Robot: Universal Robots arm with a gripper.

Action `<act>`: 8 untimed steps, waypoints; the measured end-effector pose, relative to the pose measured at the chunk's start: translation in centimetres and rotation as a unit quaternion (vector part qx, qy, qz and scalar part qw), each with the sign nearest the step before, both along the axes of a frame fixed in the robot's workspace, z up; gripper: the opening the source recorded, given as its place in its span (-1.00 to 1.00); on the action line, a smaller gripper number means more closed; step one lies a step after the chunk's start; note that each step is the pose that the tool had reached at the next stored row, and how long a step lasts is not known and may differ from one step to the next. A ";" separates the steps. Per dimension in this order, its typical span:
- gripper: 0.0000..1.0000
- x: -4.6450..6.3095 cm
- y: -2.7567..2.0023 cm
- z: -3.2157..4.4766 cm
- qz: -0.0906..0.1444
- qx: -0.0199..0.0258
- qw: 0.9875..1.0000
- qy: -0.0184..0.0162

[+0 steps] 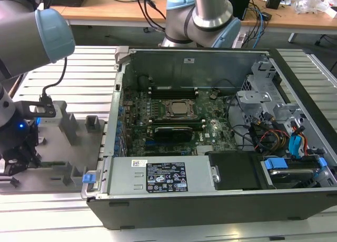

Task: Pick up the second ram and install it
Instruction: 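Pick up the second ram and move it above second insertion slot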

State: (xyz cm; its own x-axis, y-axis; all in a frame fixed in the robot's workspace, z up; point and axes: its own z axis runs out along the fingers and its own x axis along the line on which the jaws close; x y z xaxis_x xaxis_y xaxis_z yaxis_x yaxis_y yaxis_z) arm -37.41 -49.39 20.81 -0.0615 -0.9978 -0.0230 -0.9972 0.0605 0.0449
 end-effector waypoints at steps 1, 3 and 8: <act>-0.73 0.0 0.00 0.08 0.000 0.000 1.000 0.000; -0.73 0.0 0.00 0.20 0.000 0.000 1.000 0.000; -0.73 0.0 0.00 0.88 0.000 0.000 1.000 0.000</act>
